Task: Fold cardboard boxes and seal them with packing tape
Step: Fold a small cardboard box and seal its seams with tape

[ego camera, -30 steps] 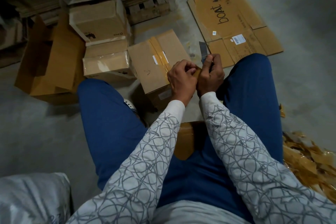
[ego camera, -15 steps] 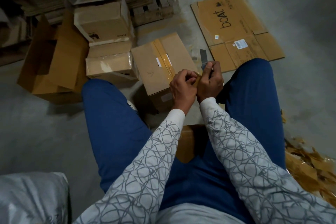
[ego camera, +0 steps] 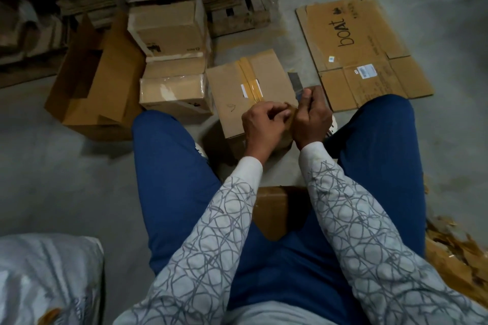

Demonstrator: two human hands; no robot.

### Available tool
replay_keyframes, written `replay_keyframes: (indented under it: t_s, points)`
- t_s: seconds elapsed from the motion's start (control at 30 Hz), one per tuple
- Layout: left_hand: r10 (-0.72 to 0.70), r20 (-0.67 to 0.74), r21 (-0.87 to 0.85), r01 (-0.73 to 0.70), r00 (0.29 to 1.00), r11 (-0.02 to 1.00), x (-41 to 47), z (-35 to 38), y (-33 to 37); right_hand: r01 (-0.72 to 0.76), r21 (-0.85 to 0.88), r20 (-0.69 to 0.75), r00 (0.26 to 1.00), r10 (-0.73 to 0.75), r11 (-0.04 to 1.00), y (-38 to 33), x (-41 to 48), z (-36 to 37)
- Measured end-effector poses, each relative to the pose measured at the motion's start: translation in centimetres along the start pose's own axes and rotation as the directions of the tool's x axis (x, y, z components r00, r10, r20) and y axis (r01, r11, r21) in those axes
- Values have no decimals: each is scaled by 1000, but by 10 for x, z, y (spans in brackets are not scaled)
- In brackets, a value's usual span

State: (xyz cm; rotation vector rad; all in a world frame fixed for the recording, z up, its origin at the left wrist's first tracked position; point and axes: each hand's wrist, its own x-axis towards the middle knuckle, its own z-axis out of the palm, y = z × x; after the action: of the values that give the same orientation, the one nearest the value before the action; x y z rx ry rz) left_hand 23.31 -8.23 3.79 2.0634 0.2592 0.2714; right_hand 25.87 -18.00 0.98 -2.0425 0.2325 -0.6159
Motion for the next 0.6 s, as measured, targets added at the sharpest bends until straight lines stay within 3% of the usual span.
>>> replay_keyframes:
  t_s: [0.07,0.23,0.4,0.6]
  points:
    - [-78,44,-35,79,996,996,4,-5,1,8,38,4,1000,-8,999,2,3,0]
    - [-89,33,4,89,995,996,0,-9,5,-38,133,-10,999,40,990,7,5,1]
    - [-68,85,65,62,994,996,1,-7,13,-40,179,-7,999,42,983,6,5,-1]
    - [48,32,147,-52,998,988,-13,9,20,-135,211,-47,988,148,968,10,6,-3]
